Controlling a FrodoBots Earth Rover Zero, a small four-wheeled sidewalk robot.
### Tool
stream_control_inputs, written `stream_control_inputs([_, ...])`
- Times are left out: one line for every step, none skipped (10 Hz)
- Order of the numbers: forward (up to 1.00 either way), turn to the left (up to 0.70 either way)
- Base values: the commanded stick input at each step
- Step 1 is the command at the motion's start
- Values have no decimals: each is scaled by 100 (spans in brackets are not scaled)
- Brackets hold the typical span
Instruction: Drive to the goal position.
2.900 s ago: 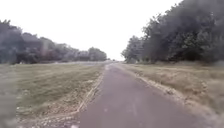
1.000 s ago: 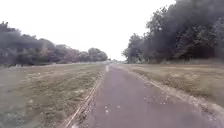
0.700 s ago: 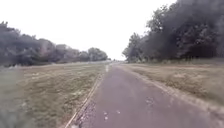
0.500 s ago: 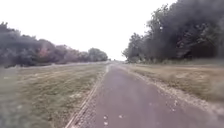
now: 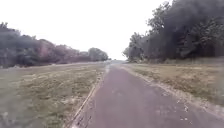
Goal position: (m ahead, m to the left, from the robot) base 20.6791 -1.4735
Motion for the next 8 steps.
stream_control_inputs([60, -1])
stream_control_inputs([60, -11])
stream_control_inputs([60, -13])
stream_control_inputs([60, -14])
stream_control_inputs([60, -13])
stream_control_inputs([60, -14])
stream_control_inputs([60, -14])
stream_control_inputs([60, -14])
